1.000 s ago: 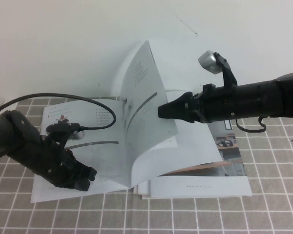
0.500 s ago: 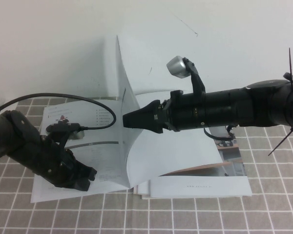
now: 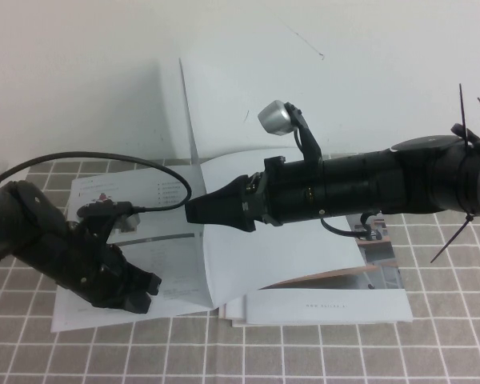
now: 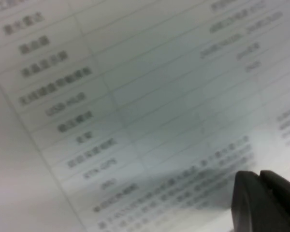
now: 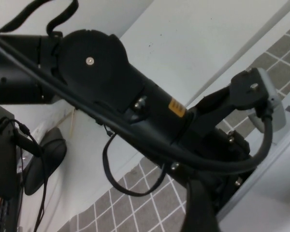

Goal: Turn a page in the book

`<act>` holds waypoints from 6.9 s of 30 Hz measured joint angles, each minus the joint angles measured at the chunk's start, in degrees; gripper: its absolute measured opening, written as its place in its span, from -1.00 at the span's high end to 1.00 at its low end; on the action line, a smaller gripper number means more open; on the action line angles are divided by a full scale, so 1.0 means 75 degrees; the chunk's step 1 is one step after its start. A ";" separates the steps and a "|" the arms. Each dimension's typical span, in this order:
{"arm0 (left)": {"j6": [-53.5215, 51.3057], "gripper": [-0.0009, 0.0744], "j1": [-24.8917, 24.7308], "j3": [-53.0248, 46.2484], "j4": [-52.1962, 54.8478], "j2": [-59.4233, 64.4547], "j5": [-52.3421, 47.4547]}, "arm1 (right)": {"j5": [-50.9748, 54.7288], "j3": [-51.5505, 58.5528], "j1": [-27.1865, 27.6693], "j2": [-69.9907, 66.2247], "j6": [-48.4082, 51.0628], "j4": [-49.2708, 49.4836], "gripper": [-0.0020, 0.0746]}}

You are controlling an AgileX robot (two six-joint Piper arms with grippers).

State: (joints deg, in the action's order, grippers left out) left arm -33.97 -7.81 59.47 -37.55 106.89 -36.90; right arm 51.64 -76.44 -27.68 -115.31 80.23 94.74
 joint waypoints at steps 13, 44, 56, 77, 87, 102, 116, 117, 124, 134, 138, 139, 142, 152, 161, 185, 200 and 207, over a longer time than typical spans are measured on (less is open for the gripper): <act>0.0014 0.99 0.0000 0.1207 -0.0058 -0.1518 -0.0878 | 0.0406 0.0000 -0.0087 0.0000 0.0374 0.0000 -0.20; 0.0876 0.99 0.0000 0.1049 0.1479 -0.1809 -0.0613 | -0.4176 0.0000 -0.0171 -0.0252 -0.1111 -0.5039 0.94; 0.0718 0.99 0.0000 0.0831 0.1485 -0.0416 -0.0326 | -0.2971 -0.0037 0.0471 -0.0678 -0.3794 -0.7603 0.95; 0.0681 0.99 0.0000 0.0831 0.1150 -0.2951 -0.1076 | -0.2026 0.0195 0.0892 0.3323 -0.4603 -0.8980 0.95; 0.0681 0.99 0.0000 0.0436 0.1220 -0.7321 -0.1380 | -0.0642 0.0286 0.0892 0.6877 -0.4967 -0.9031 0.95; 0.3250 0.99 0.0000 -0.2353 0.3063 -1.2058 -0.1153 | -0.1240 0.4001 0.0892 1.1742 -0.6999 -1.0843 0.95; 0.3489 0.99 0.0000 -0.3037 0.3226 -1.1820 -0.0605 | -0.1799 0.5778 0.0892 1.1981 -0.7334 -1.0988 0.95; 0.3509 0.99 0.0000 -0.3037 0.3226 -1.1820 -0.0605 | -0.1799 0.5875 0.0892 1.1981 -0.7334 -1.0988 0.95; 0.3575 0.99 0.0000 -0.3047 0.3226 -1.1820 -0.0710 | -0.1799 0.6490 0.0892 1.1981 -0.7334 -1.0988 0.95; 0.3402 0.99 0.0000 -0.3732 0.3534 -1.2246 -0.0558 | -0.1799 0.7061 0.0892 1.1981 -0.7334 -1.0983 0.95; 0.3390 0.99 0.0000 -0.4931 0.4418 -1.2989 0.0711 | -0.1666 0.7140 0.0892 1.1981 -0.7334 -1.0983 0.95; 0.3390 0.99 0.0000 -0.5352 0.4549 -1.3227 0.1352 | -0.1610 0.7140 0.0892 1.1981 -0.7334 -1.0983 0.95; 0.3373 0.99 0.0104 -0.6617 0.4667 -1.3897 0.3201 | -0.1538 0.7140 0.0892 1.1981 -0.7334 -1.0971 0.95; 0.3340 0.99 0.0636 -0.8104 0.4620 -1.4338 0.3642 | -0.1488 0.7140 0.0892 1.1981 -0.7334 -1.0924 0.95; 0.3312 0.99 0.0636 -0.8072 0.4064 -1.4357 0.2451 | -0.1488 0.7140 0.0892 1.1981 -0.7334 -1.0908 0.95; 0.3430 0.99 0.0636 -0.8056 0.4006 -1.4357 0.2387 | -0.2070 0.7322 0.1550 1.3453 -0.7772 -1.1370 0.95; 0.3430 0.99 0.0636 -0.8045 0.3985 -1.4357 0.2371 | -0.3959 1.0275 0.2908 1.5470 -0.8387 -1.1963 0.95; 0.3447 0.99 0.0636 -0.8045 0.3972 -1.4357 0.2371 | -0.4174 1.0334 0.2912 1.5470 -0.8400 -1.1819 0.95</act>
State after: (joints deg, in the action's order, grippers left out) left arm -8.11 -3.04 -0.87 -7.76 -0.79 -19.12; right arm 20.34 1.07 -5.84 0.71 17.23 6.10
